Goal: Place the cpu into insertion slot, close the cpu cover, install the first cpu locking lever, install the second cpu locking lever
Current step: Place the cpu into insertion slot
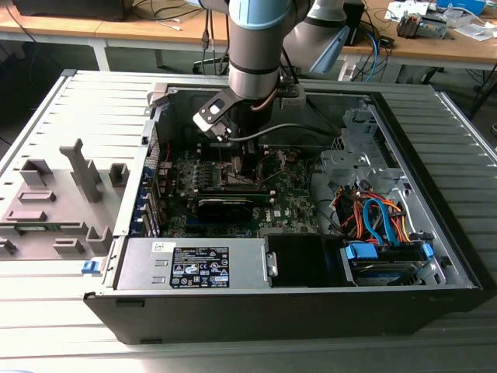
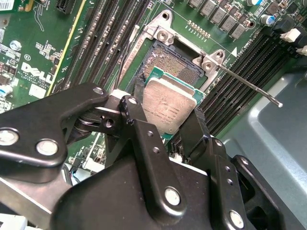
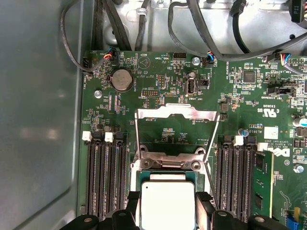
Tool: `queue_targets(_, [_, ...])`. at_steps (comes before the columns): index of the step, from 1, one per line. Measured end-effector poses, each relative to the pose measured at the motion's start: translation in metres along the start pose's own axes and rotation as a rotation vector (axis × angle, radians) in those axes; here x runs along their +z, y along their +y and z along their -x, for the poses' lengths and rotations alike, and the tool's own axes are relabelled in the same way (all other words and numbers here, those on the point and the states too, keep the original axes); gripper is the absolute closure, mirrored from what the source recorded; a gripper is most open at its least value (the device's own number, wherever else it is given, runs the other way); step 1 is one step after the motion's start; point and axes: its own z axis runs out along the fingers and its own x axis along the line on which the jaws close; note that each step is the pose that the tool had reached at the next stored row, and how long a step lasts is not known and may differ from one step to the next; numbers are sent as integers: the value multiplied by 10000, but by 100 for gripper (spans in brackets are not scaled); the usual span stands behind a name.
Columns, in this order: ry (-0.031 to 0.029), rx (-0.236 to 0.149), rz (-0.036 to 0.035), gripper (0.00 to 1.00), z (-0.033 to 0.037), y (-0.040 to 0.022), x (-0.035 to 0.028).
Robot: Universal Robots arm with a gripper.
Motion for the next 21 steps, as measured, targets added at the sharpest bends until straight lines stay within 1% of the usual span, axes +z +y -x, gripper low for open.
queue_targets(7, [0,0,0,45,0,0,11])
queue_targets(8, [-1,1,0,45,2,-1,24])
queue_targets(10, [-2,-1,1,45,7,0,80])
queue_targets(11, [-9,1,0,45,6,-56,146])
queue_targets(12, [-18,42,0,45,9,-111,195])
queue_targets(15, [-20,109,0,45,18,-112,218])
queue_targets(21, [-21,119,-1,45,21,-100,229])
